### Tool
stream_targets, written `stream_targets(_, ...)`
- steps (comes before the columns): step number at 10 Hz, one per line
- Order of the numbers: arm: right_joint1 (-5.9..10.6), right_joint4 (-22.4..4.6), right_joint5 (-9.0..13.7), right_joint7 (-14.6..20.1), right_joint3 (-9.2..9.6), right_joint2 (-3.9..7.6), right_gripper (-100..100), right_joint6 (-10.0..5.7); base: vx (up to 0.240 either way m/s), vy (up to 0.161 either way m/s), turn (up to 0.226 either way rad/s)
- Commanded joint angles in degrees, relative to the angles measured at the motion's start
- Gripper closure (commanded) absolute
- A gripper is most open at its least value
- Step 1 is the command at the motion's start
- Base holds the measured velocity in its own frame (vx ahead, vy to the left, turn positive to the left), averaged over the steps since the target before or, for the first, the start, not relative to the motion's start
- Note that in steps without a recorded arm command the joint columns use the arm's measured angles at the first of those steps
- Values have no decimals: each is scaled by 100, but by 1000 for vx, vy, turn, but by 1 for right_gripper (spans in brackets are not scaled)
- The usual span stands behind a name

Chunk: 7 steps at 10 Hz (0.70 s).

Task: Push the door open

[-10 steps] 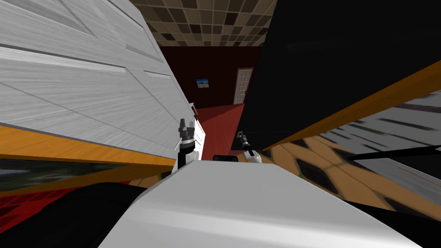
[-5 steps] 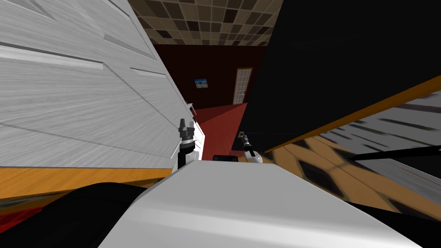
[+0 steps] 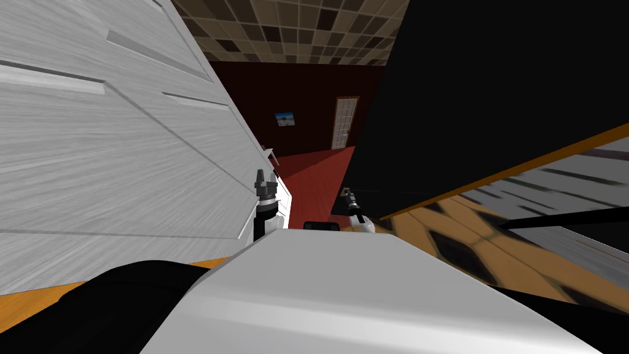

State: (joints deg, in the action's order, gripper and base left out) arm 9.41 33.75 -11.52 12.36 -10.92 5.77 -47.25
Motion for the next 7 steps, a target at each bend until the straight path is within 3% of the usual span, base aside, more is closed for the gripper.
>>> stream_targets(1,-13,7,109,-69,-160,66,100,-10,125,89,-52)
stream_targets(7,-21,-12,318,-254,-445,70,100,20,175,83,-55)
